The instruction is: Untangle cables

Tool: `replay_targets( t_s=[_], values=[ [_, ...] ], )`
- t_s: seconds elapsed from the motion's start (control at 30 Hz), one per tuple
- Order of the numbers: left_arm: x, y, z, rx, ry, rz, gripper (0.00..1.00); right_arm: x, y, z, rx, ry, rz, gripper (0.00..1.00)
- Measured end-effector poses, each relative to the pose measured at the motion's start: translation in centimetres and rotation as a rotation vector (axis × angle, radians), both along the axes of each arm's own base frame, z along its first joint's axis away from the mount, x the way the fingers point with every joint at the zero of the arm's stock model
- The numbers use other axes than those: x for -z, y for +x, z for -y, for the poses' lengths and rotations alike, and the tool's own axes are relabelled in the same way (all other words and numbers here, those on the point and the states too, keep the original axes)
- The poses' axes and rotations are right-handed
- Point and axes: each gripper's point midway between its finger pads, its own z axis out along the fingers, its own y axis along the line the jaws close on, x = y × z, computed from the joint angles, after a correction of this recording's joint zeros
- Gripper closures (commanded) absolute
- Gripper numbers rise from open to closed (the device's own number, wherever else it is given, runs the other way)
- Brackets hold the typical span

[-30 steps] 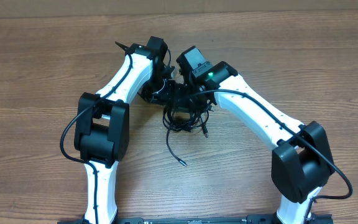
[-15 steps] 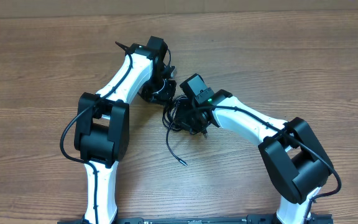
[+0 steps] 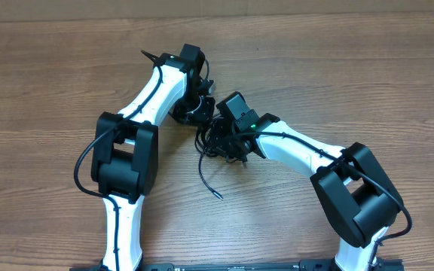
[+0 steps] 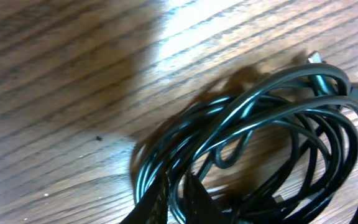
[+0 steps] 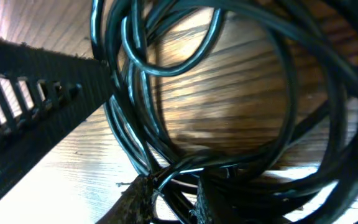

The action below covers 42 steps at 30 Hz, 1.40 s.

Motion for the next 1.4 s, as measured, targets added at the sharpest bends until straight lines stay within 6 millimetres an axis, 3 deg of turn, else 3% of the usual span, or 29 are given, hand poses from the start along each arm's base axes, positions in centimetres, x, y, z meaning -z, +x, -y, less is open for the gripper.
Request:
replay_targets(
  t_s=[0.27, 0.43, 0.53, 0.67, 0.8, 1.0, 1.17, 1.3, 1.4],
  values=[
    [0.0, 0.0, 0.3, 0.008, 0.003, 0.005, 0.89, -0.2, 1.4, -0.6, 0.075, 0.007, 0.053, 0.74],
    [0.0, 0.0, 0.3, 0.008, 0.003, 0.005, 0.91, -0.4, 2.0, -0.6, 0.119, 0.013, 0.063, 0.65],
    [0.0, 0.0, 0.3, 0.008, 0.004, 0.005, 0.93, -0.2, 2.1, -0.2, 0.138, -0.001, 0.06, 0.65],
    [0.0, -0.1, 0.5, 0.013, 0.004, 0.005, 0.93, 0.3, 1.4, 0.7, 0.149, -0.052, 0.027, 0.78],
    [0.0, -0.2, 0.5, 0.015, 0.008, 0.006, 0.9, 0.7, 0.1, 1.4, 0.098, -0.094, -0.013, 0.82],
    [0.1, -0.2, 0.3, 0.015, 0.014, 0.004, 0.91, 0.5, -1.8, 1.1, -0.045, -0.079, -0.068, 0.83],
    [0.1, -0.1, 0.4, 0.009, 0.013, 0.007, 0.9, -0.7, -4.0, 2.9, -0.148, -0.154, -0.184, 0.86],
    [0.1, 0.1, 0.5, -0.003, 0.013, 0.011, 0.9, -2.2, -3.5, 3.5, -0.207, -0.157, -0.183, 0.86],
    [0.1, 0.0, 0.5, -0.009, 0.012, 0.009, 0.88, -2.2, -3.7, 4.1, -0.237, -0.176, -0.183, 0.85]
  ],
)
